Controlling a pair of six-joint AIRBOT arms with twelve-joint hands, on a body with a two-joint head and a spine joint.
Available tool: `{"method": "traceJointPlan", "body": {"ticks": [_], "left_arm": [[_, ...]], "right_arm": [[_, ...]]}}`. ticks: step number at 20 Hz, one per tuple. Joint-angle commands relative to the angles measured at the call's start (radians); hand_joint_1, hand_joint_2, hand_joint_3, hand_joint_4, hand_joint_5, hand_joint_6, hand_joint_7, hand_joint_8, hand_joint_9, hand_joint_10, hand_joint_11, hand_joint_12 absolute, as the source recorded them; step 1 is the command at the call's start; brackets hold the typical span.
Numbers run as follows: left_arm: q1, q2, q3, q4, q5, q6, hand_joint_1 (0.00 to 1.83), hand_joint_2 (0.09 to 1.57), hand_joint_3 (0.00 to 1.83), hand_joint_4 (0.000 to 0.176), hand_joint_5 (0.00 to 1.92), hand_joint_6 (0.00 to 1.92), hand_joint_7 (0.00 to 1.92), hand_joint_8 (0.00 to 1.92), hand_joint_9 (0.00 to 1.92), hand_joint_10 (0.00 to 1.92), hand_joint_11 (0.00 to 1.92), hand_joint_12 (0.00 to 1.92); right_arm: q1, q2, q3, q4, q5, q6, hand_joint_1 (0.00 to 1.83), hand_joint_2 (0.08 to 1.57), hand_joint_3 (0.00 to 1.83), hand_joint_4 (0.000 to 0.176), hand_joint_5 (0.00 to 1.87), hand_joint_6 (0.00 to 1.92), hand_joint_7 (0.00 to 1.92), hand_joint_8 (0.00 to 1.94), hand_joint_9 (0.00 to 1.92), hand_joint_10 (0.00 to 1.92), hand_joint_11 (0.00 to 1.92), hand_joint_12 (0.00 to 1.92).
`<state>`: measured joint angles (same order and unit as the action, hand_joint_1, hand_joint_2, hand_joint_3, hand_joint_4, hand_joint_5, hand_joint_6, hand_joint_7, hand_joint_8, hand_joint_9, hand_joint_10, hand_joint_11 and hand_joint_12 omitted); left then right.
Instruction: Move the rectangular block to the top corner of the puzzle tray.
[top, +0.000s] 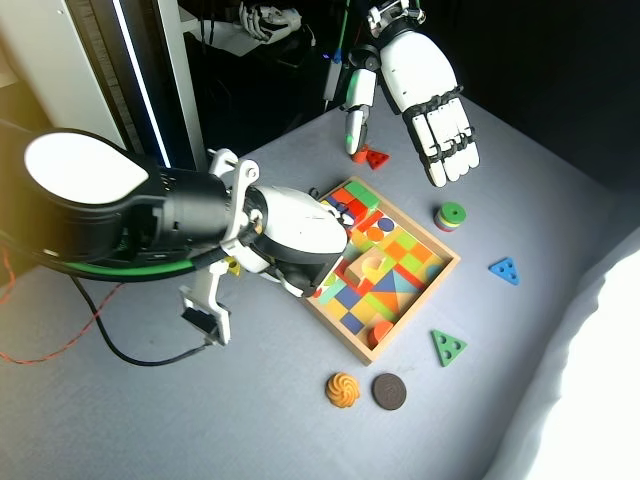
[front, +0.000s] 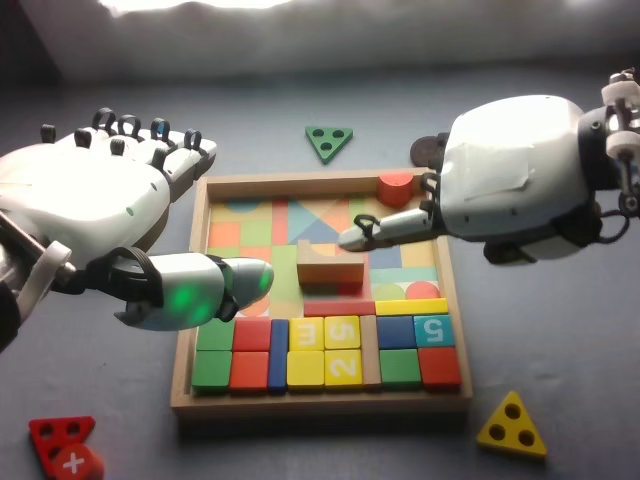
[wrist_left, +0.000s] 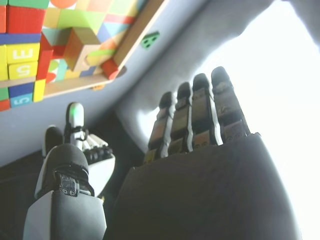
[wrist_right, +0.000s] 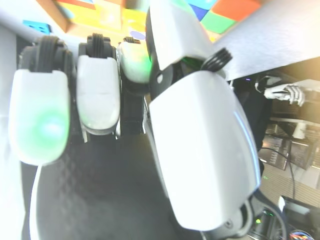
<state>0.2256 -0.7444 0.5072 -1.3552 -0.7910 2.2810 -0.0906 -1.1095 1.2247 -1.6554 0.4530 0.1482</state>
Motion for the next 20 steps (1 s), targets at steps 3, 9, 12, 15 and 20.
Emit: {"method": "traceJointPlan", "body": {"ticks": [3, 9, 12, 15, 20], "left_arm": [[-0.01, 0.006, 0.004, 0.049, -0.051, 0.009, 0.0, 1.16, 0.01, 0.0, 0.05, 0.01, 0.05, 0.01, 0.05, 0.01, 0.07, 0.04], [-0.011, 0.004, 0.004, 0.037, -0.051, 0.017, 0.0, 1.17, 0.01, 0.0, 0.04, 0.01, 0.06, 0.01, 0.06, 0.01, 0.02, 0.03], [-0.011, 0.004, 0.005, 0.036, -0.051, 0.02, 0.0, 1.17, 0.0, 0.0, 0.04, 0.0, 0.07, 0.01, 0.07, 0.01, 0.03, 0.03], [-0.012, 0.004, 0.005, 0.035, -0.051, 0.02, 0.0, 1.16, 0.0, 0.0, 0.14, 0.01, 0.13, 0.01, 0.12, 0.01, 0.09, 0.08], [-0.012, 0.003, 0.002, 0.033, -0.047, 0.02, 0.0, 1.16, 0.0, 0.0, 0.19, 0.01, 0.2, 0.0, 0.18, 0.0, 0.0, 0.45]], "right_arm": [[0.012, -0.033, 0.055, 0.022, 0.007, -0.002, 1.83, 1.14, 0.0, 0.0, 0.0, 0.0, 1.48, 1.94, 1.67, 1.92, 1.8, 1.92], [0.011, -0.113, 0.156, -0.027, 0.007, 0.025, 1.83, 1.16, 0.0, 0.0, 0.0, 0.0, 1.41, 1.94, 1.61, 1.92, 1.73, 1.92], [0.01, -0.127, 0.158, -0.038, 0.007, 0.025, 1.83, 1.17, 0.0, 0.0, 0.0, 0.0, 1.39, 1.94, 1.6, 1.92, 1.73, 1.92], [0.011, -0.144, 0.159, -0.05, 0.007, 0.025, 1.8, 1.14, 0.0, 0.0, 0.0, 0.0, 1.39, 1.94, 1.55, 1.92, 1.71, 1.92], [0.008, -0.159, 0.159, -0.066, 0.007, 0.027, 1.82, 1.19, 0.0, 0.0, 0.01, 0.0, 1.29, 1.94, 1.36, 1.92, 1.61, 1.92]]}}
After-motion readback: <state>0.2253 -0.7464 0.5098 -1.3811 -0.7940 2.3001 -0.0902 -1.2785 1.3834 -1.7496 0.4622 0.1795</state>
